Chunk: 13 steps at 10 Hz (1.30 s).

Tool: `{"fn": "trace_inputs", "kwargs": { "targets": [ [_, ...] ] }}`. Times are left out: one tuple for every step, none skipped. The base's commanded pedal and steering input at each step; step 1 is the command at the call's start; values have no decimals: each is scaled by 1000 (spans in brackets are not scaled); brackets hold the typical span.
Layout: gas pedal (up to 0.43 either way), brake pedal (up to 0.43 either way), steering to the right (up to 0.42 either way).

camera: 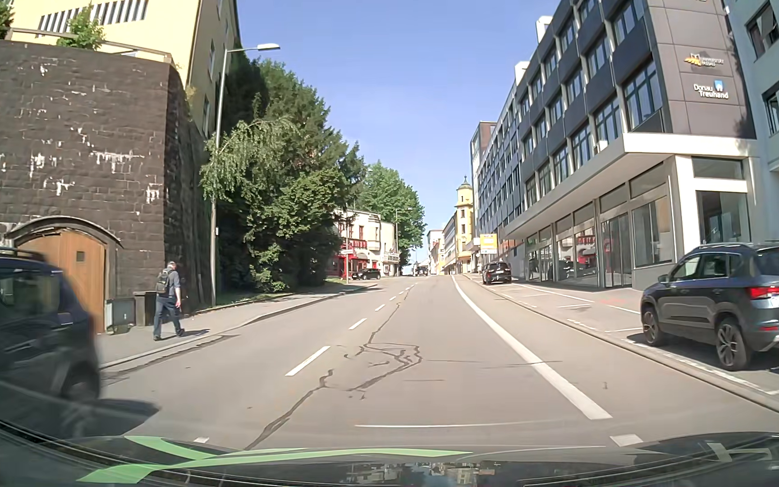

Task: Follow the waypoints while adhering to traffic rules and regulations

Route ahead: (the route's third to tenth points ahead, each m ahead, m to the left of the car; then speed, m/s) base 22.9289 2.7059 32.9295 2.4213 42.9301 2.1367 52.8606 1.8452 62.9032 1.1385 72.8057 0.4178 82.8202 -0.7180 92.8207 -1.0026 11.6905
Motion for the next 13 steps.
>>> {"fn": "trace_inputs", "kwargs": {
  "targets": [
    [130,0,11],
    [130,0,9],
    [130,0,6],
    [130,0,5],
    [130,0,5],
    [130,0,4],
    [130,0,4],
    [98,0,4],
    [98,0,1],
    [98,0,0],
    [98,0,0],
    [98,0,0],
    [87,0,0]
  ]
}}
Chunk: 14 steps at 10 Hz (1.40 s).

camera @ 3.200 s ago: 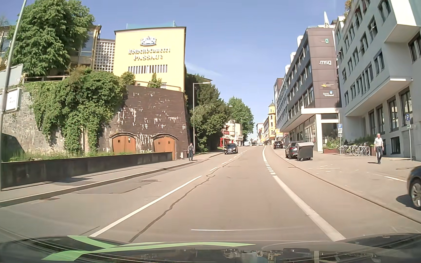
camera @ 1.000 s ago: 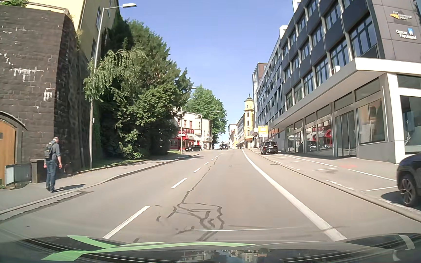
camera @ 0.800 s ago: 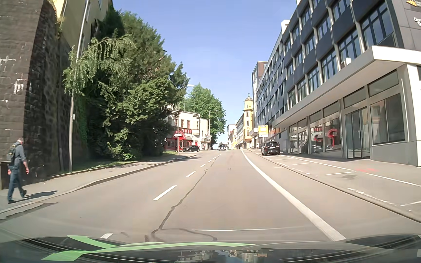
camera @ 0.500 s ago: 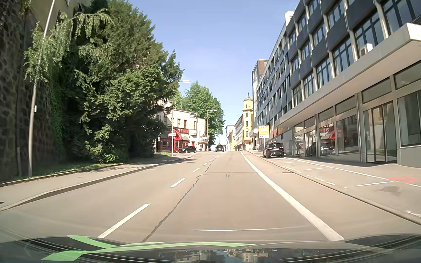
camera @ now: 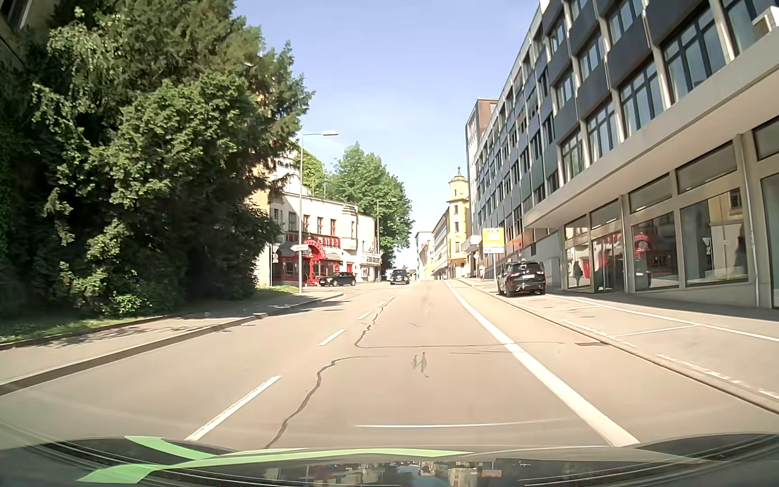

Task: Follow the waypoints while adhering to traffic rules and regulations

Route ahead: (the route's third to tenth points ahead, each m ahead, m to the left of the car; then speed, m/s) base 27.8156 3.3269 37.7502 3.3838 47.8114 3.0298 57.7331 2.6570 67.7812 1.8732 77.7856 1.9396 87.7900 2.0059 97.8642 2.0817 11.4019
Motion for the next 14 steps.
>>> {"fn": "trace_inputs", "kwargs": {
  "targets": [
    [87,0,0],
    [87,0,0],
    [87,0,0],
    [98,0,0],
    [110,0,0],
    [118,0,0],
    [118,0,0],
    [118,0,0],
    [118,0,3],
    [118,0,4],
    [118,0,4],
    [118,0,5],
    [118,0,5],
    [118,0,5]
  ]
}}
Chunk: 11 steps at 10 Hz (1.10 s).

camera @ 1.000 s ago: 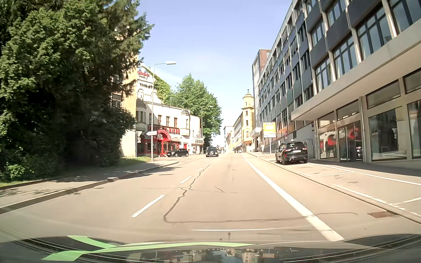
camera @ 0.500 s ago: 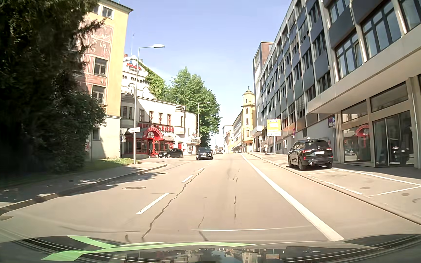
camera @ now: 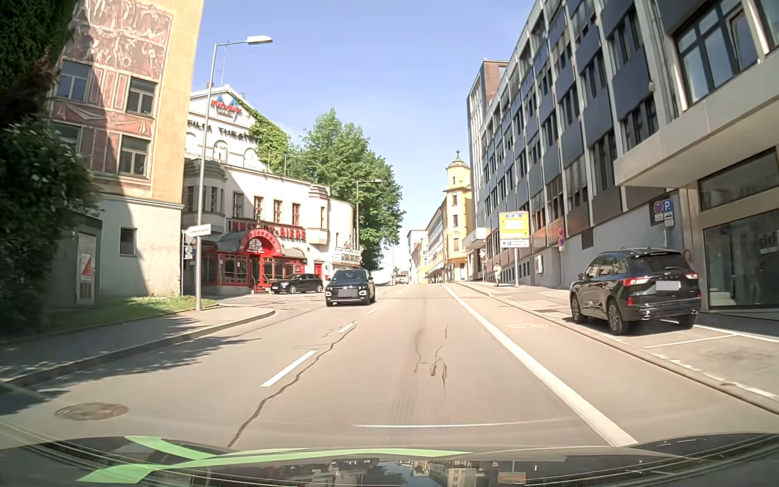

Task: Follow the waypoints while adhering to traffic rules and regulations

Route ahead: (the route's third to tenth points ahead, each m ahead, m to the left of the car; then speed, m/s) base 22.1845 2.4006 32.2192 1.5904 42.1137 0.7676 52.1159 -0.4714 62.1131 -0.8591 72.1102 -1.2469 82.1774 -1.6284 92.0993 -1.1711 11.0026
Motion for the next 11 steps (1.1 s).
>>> {"fn": "trace_inputs", "kwargs": {
  "targets": [
    [118,0,7],
    [118,0,7],
    [118,0,5],
    [118,0,4],
    [118,0,4],
    [118,0,3],
    [118,0,1],
    [118,0,2],
    [118,0,1],
    [118,0,1],
    [118,0,1]
  ]
}}
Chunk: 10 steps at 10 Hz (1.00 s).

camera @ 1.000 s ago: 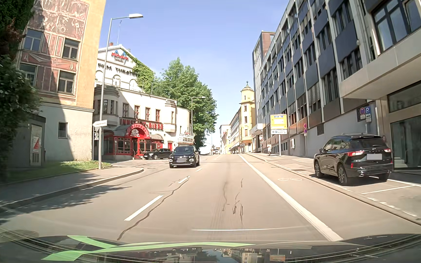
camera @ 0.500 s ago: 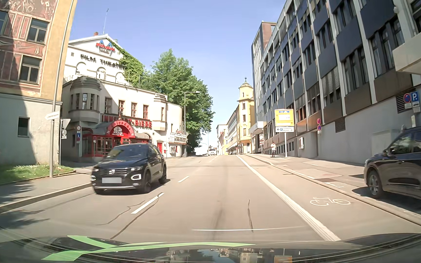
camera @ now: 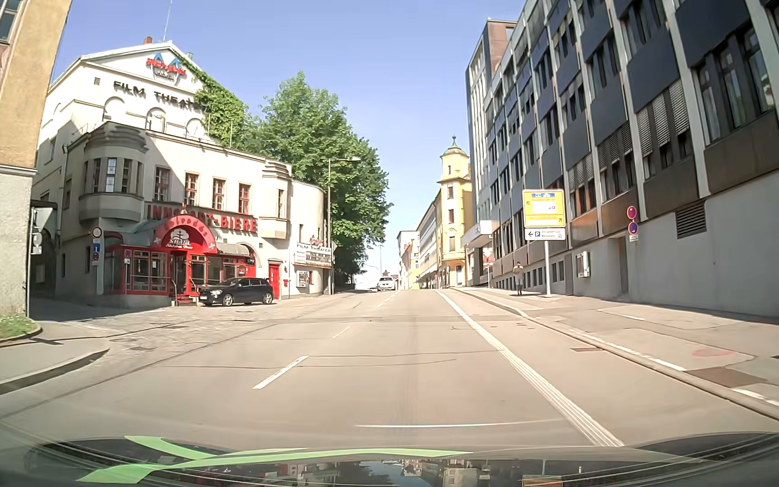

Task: Follow the waypoints while adhering to traffic rules and regulations

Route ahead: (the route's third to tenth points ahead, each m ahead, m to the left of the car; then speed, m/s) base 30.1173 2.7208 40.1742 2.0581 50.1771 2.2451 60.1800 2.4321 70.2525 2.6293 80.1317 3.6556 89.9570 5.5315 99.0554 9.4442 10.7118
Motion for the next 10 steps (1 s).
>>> {"fn": "trace_inputs", "kwargs": {
  "targets": [
    [118,0,1],
    [118,0,0],
    [118,0,0],
    [118,0,-1],
    [118,0,-2],
    [118,0,-3],
    [118,0,-3],
    [118,0,-3],
    [118,0,-3],
    [118,0,-3]
  ]
}}
